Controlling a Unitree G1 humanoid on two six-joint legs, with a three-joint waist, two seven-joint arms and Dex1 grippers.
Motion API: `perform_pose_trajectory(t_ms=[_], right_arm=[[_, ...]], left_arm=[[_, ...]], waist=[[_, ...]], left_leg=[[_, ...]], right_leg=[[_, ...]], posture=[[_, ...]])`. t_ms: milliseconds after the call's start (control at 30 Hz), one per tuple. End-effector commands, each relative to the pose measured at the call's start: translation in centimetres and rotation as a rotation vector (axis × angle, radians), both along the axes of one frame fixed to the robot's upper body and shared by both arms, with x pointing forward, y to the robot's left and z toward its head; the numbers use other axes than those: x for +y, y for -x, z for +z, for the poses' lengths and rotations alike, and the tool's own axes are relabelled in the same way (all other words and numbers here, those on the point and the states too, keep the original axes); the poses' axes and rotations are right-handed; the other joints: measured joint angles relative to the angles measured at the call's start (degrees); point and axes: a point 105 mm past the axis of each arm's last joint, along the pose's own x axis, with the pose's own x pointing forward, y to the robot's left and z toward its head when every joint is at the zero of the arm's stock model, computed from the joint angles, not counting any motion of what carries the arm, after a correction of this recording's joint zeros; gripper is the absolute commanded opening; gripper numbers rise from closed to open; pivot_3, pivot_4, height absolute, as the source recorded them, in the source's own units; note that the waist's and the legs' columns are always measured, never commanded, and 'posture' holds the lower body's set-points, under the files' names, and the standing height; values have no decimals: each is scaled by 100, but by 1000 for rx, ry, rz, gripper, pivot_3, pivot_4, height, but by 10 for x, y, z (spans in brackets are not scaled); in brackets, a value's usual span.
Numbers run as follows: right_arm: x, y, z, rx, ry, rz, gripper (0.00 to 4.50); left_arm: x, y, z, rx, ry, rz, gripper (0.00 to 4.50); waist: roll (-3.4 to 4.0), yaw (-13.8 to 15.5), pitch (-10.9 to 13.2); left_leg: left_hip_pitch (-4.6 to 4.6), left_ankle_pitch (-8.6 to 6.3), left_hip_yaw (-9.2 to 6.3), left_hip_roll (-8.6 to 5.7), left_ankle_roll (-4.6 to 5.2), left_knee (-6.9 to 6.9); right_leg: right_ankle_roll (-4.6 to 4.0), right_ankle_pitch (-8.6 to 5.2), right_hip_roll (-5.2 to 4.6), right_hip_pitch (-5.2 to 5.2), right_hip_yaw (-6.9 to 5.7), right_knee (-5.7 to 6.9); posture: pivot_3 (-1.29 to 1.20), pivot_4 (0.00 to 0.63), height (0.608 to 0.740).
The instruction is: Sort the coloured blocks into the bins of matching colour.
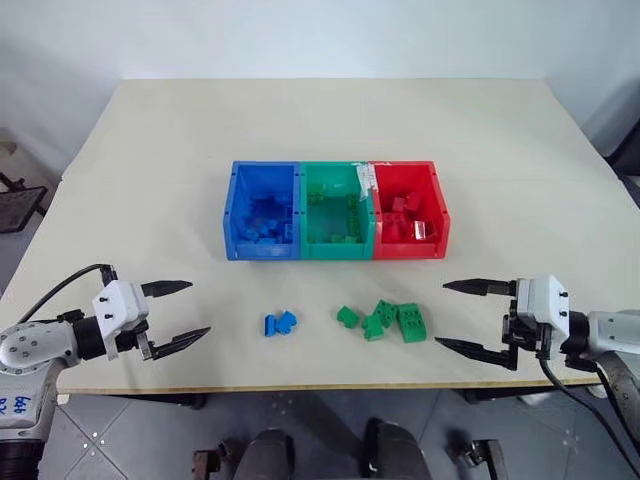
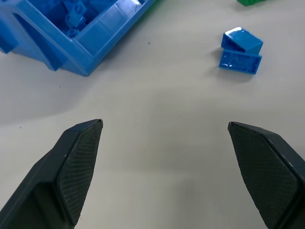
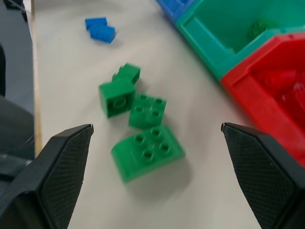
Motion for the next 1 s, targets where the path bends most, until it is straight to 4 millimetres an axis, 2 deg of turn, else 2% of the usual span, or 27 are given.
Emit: perform_pose_trajectory(t_ms=[33, 133, 200, 333, 467, 533, 767, 900, 1000], right_arm=[[3, 2, 4, -25, -38, -49, 4500], [-5, 4, 14, -38, -137, -193, 4500], [-17, 15, 11, -26, -142, -306, 4500], [-30, 32, -1, 33, -99, -448, 4500], [-29, 39, -7, 81, -78, -503, 4500], [-18, 36, -13, 122, -51, -518, 4500], [16, 14, -30, 286, -13, -574, 4500], [23, 3, -42, 337, 6, -631, 4500], [34, 4, -49, 382, 3, -610, 3914]], left_arm=[[-12, -3, 10, -48, 17, -23, 4471], [-35, -7, 15, -46, 73, -70, 4471], [-57, -4, 19, -41, 87, -174, 4471], [-89, 5, 20, -1, 108, -341, 4471], [-105, 13, 18, 16, 87, -450, 4471], [-113, 14, 21, 9, 107, -490, 4471], [-97, 6, 22, -16, 99, -445, 4471], [-90, 9, 22, -19, 86, -426, 4471], [-88, 11, 25, -27, 96, -406, 4500]], waist=[[0, 31, 0], [0, 89, 0], [4, 174, 1], [-1, 204, -2], [0, 108, -2], [0, 69, -2], [3, 72, -1], [3, 91, -1], [3, 84, -1]], left_leg=[[0, 0, 0, 0, 0, 0], [0, -1, 0, 0, -1, 0], [-3, 0, -1, -2, -1, 2], [0, -2, 6, -1, -3, 3], [8, -2, 20, 4, -3, 3], [11, -1, 21, 6, -3, 3], [10, -1, 19, 13, -4, 4], [2, -1, 16, 10, -3, 4], [0, -2, 16, 11, -4, 4]], right_leg=[[0, 0, 0, 0, 0, 0], [0, 0, 1, 0, 0, 1], [1, 1, -1, 0, 0, 1], [1, 1, 2, 0, 6, 3], [-6, 1, 10, 1, 23, 3], [-7, 0, 11, 1, 24, 5], [-15, -1, 19, -4, 27, 4], [-14, -1, 19, -4, 26, -4], [-14, -1, 19, -8, 25, -3]], posture=[[0, 150, 740], [0, 150, 740], [0, 150, 740], [0, 150, 740], [0, 150, 740], [0, 150, 740], [0, 150, 740], [0, 150, 740], [0, 150, 740]])
